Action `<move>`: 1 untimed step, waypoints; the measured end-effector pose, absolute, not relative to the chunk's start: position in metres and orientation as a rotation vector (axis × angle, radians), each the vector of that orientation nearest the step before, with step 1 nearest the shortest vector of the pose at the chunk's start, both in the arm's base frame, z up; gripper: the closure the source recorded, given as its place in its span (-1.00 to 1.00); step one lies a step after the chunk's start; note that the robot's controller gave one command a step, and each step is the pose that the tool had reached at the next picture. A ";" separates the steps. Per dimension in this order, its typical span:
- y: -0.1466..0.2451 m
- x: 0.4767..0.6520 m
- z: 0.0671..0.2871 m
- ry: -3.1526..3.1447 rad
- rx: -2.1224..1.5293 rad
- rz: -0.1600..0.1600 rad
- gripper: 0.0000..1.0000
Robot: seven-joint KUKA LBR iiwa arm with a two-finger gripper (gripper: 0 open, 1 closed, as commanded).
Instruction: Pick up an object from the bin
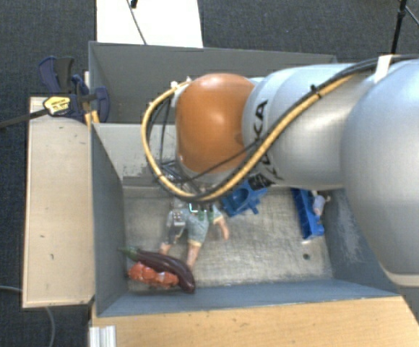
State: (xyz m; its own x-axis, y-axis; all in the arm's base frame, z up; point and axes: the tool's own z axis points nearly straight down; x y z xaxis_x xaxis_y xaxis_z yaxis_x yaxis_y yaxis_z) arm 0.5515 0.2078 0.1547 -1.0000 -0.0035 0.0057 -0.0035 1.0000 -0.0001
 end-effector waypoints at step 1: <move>0.207 0.554 0.159 -3.144 -0.003 -0.002 -1.00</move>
Offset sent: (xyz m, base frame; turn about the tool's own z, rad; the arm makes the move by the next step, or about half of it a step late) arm -0.0511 -0.0429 -0.0847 -0.4053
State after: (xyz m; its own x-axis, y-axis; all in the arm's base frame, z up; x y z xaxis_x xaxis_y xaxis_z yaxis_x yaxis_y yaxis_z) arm 0.5537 0.2068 0.1594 -1.0000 0.0017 -0.0021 0.0017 1.0000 0.0016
